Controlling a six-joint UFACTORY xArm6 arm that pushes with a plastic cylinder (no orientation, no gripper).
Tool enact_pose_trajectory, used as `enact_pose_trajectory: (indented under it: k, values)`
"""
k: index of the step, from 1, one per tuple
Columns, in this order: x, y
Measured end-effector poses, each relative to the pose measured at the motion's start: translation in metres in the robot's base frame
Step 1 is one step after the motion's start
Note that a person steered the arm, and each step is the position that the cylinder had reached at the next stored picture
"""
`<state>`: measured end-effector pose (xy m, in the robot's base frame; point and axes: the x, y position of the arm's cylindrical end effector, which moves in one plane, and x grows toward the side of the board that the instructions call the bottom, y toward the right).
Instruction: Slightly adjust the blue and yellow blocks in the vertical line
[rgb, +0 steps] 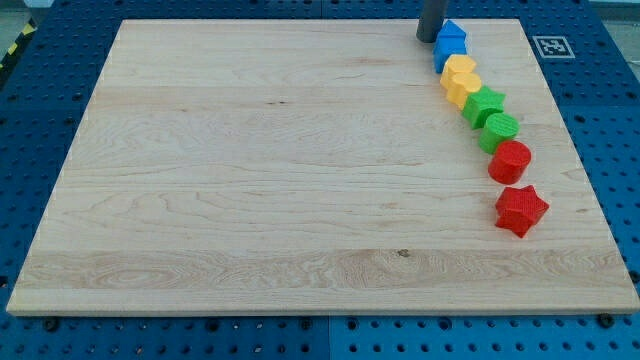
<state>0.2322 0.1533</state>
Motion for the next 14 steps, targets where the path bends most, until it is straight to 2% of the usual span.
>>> enact_pose_trajectory:
  k: [1, 3, 6, 12, 13, 14]
  values:
    - [0.0, -0.001]
    - [0.001, -0.063]
    - [0.002, -0.059]
    - [0.012, 0.012]
    - [0.012, 0.008]
    - [0.012, -0.023]
